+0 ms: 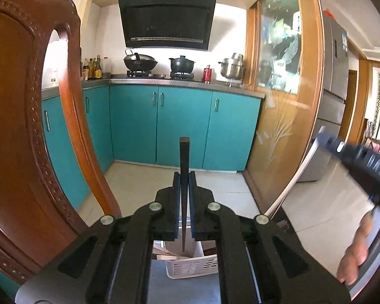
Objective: Organize utensils
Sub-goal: 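Lower both chopsticks into the white holder and open both grippers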
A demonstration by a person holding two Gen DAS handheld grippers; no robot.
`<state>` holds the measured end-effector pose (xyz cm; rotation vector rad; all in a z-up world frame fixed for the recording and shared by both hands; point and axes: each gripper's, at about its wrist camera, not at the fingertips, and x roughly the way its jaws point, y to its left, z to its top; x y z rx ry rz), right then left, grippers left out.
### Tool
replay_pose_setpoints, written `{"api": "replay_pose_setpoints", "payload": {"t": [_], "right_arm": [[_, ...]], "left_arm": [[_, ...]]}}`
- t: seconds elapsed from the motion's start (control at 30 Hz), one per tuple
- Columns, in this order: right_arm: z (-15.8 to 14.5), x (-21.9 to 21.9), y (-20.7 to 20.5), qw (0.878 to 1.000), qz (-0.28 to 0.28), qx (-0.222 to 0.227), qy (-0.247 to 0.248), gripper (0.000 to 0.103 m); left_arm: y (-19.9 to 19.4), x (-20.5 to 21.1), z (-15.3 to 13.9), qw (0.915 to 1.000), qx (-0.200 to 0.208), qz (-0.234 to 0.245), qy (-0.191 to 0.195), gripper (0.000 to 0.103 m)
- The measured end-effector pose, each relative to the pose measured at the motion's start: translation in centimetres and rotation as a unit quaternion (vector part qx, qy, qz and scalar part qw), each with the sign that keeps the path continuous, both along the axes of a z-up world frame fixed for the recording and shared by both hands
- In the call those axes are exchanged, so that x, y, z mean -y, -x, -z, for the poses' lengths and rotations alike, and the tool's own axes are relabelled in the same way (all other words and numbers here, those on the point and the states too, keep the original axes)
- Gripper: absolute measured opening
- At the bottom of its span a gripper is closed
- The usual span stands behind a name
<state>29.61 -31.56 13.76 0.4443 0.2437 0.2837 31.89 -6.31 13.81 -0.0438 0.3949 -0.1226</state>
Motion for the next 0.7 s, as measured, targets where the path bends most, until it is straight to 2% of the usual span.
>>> {"api": "replay_pose_setpoints", "payload": {"t": [0.07,0.17,0.47,0.6,0.7], "right_arm": [[0.2,-0.1,-0.2,0.999,0.02,0.026,0.0,0.007],[1.2,-0.9,-0.8,0.998,0.042,0.046,0.024,0.007],[4.9,-4.8,-3.5,0.994,0.009,-0.005,0.113,0.007],[5.5,-5.5,-3.2,0.991,0.004,-0.017,0.131,0.007],[5.3,-5.1,-2.7,0.992,0.007,-0.022,0.127,0.015]], "left_arm": [[-0.4,0.4,0.5,1.0,-0.001,0.0,-0.008,0.007],[-0.9,0.9,1.4,0.9998,-0.005,0.0,-0.019,0.007],[-1.5,0.6,5.0,0.9986,-0.046,-0.003,-0.024,0.007],[-1.3,0.1,6.0,0.9981,-0.057,-0.006,-0.02,0.008],[-0.8,-0.4,6.1,0.9984,-0.054,-0.011,-0.015,0.01]]}}
